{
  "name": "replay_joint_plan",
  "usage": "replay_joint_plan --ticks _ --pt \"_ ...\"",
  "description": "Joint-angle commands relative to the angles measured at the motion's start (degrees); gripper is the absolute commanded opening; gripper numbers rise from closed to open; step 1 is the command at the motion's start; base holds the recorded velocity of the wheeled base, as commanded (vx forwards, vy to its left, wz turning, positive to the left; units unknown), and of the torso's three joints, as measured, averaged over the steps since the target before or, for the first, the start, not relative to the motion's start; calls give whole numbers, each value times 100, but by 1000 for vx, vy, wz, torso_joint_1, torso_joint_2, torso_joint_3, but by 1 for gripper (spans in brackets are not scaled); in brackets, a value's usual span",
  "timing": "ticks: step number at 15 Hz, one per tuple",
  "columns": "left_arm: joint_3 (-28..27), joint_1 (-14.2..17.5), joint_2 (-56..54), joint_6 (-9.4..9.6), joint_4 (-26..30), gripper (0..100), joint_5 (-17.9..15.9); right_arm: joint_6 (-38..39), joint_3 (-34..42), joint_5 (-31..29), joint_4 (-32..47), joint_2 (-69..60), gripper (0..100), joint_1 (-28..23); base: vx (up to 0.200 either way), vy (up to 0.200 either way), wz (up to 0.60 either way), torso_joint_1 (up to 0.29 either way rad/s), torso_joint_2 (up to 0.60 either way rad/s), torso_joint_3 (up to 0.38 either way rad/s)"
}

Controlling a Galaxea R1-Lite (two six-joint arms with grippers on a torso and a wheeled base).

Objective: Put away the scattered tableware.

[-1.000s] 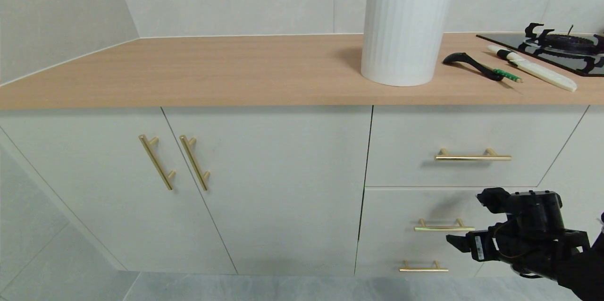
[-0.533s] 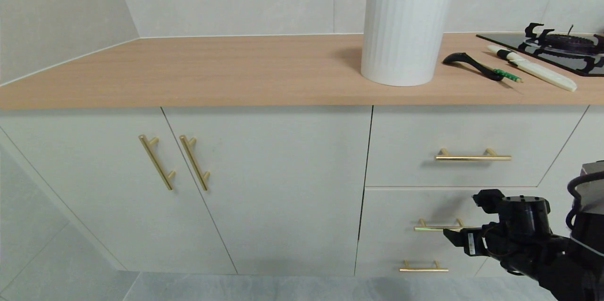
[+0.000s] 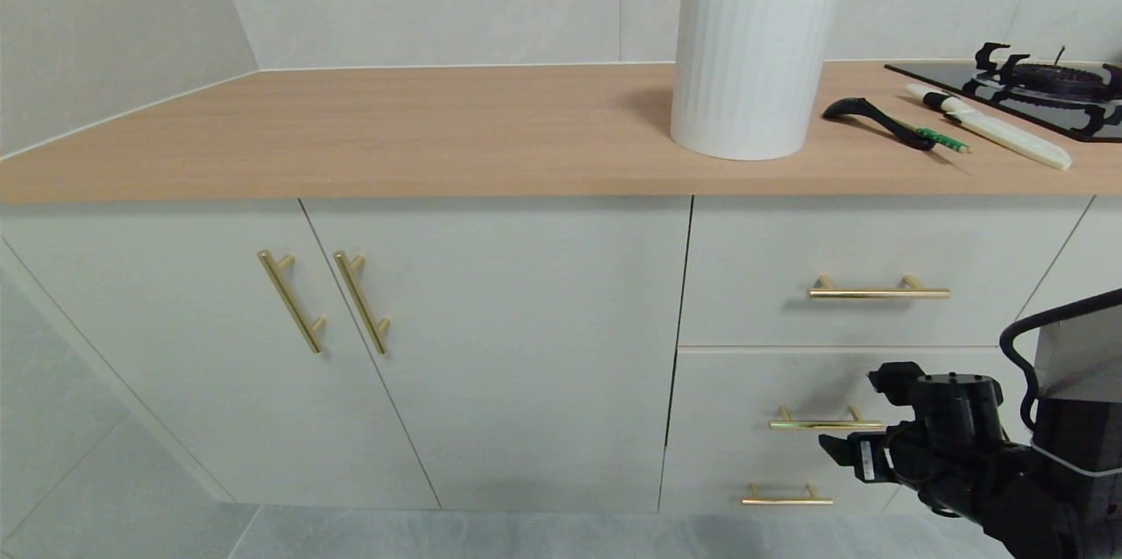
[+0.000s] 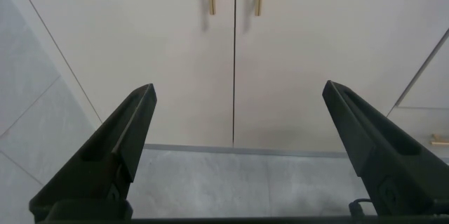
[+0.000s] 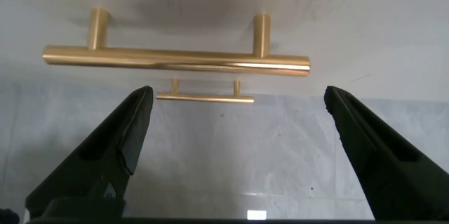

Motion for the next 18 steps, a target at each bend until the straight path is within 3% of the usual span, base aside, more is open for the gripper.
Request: replay_joint_plan --ticks 1,8,13,18 --pt "0 2 7 -2 0 100 4 -1 -48 3 -2 98 100 12 0 0 0 0 0 0" --pt "0 2 7 -2 -9 100 4 122 -22 3 -151 -490 100 -40 0 0 0 0 0 0" --pt "0 2 7 -2 0 100 4 114 -848 -58 -116 248 100 -40 0 0 0 0 0 0" --pt "0 2 7 -2 0 100 4 114 -1033 -58 16 441 100 -40 0 0 0 0 0 0"
